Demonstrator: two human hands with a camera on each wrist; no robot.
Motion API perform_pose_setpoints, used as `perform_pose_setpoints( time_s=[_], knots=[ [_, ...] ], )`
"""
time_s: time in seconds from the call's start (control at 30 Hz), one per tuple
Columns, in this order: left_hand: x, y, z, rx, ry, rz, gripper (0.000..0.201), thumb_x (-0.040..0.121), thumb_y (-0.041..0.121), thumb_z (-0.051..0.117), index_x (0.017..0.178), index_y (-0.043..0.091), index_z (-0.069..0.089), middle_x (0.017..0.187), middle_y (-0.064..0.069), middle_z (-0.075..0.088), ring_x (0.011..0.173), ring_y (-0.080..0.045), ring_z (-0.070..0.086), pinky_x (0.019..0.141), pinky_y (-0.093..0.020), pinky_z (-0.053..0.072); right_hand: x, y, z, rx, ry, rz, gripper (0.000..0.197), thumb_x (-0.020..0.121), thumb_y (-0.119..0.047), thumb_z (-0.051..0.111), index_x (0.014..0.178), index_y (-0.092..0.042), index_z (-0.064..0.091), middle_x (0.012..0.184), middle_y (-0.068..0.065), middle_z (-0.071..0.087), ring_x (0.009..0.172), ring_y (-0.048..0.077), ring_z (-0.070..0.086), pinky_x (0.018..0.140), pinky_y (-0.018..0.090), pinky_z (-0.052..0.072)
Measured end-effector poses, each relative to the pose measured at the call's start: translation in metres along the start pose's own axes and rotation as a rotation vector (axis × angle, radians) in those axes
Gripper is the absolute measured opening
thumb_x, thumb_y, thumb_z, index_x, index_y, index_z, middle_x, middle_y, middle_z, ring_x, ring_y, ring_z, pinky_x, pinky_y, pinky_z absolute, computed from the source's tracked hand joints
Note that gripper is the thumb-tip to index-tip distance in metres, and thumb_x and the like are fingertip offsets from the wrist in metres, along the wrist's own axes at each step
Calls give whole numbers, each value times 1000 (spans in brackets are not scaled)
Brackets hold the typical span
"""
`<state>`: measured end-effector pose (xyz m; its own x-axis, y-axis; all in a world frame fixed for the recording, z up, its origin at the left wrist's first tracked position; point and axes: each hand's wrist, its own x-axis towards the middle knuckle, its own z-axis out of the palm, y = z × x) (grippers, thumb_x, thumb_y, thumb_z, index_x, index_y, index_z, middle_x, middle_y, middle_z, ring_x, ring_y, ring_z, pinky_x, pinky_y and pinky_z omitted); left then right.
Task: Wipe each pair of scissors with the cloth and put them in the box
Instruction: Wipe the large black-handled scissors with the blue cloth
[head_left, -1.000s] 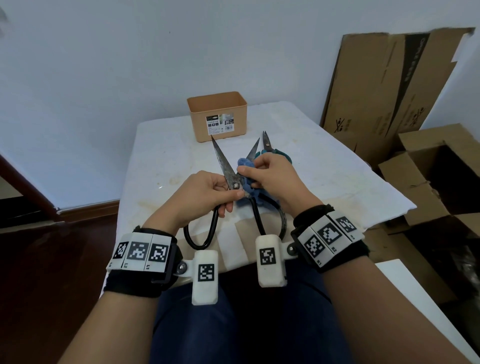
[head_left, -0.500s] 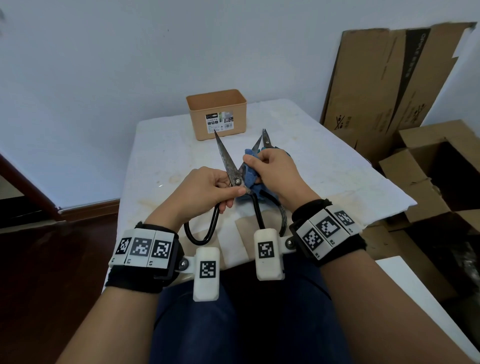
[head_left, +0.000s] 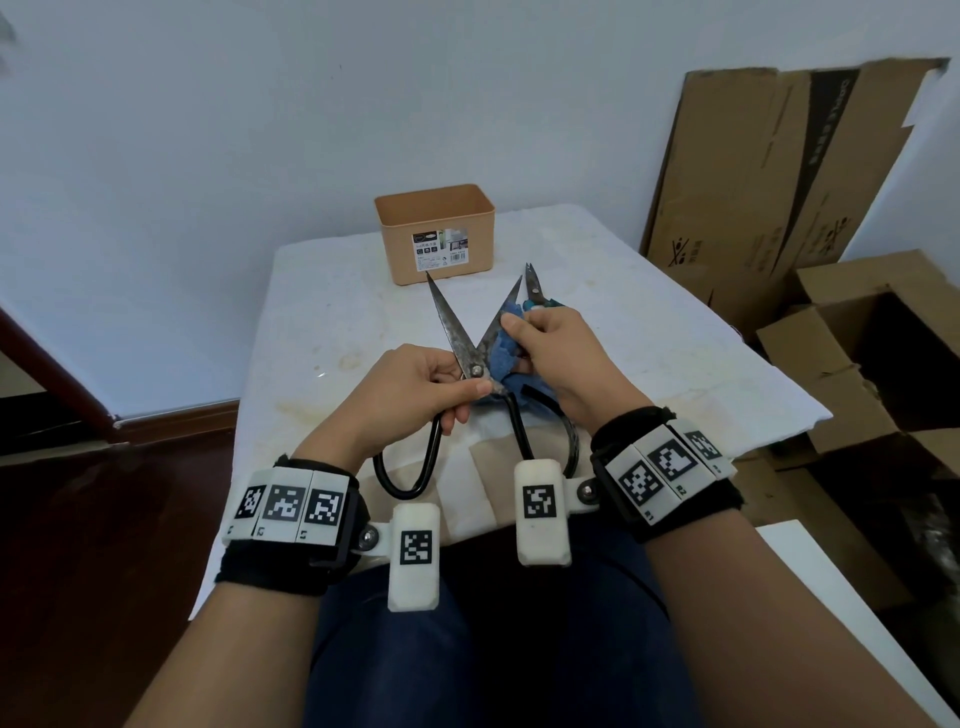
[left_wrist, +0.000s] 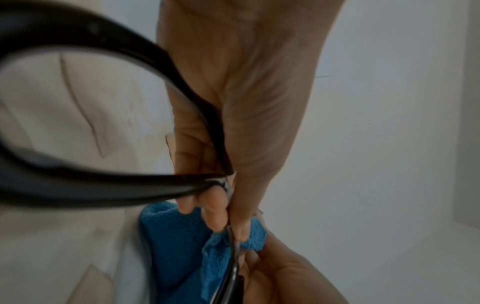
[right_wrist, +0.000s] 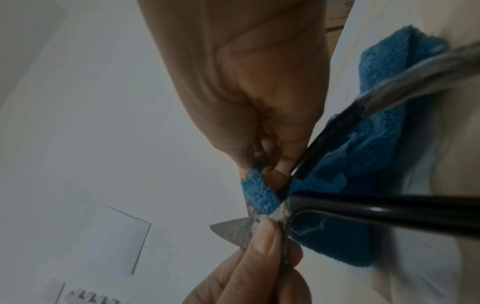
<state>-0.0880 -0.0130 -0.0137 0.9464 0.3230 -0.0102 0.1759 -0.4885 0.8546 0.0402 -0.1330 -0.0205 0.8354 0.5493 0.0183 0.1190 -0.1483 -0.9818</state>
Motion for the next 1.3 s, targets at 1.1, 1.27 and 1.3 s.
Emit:
perform_pose_setpoints(
  time_s=[1.1,1.27,1.3],
  knots=[
    [-1,1,-5,-57,-61,5,31,87,32,76,68,9,66,58,-5,66,54,-15,55,72,-31,48,-6,-13,-1,131,96,4,33,77,-20,81,95,-14,54,100,16,68,91,29,69,86,46,57],
    [-1,3,-4,2,-34,18,37,86,37,76,68,7,66,53,-4,63,53,-13,55,71,-30,46,-7,-15,-4,180,108,-14,31,85,-12,74,99,-14,47,83,7,63,60,11,60,66,28,53],
    [-1,3,-4,6,-32,17,37,86,37,76,68,6,66,52,-3,63,53,-13,55,71,-29,46,-7,-15,-5,178,111,-14,31,85,-12,73,99,-14,46,83,7,62,59,10,59,64,27,52]
  ],
)
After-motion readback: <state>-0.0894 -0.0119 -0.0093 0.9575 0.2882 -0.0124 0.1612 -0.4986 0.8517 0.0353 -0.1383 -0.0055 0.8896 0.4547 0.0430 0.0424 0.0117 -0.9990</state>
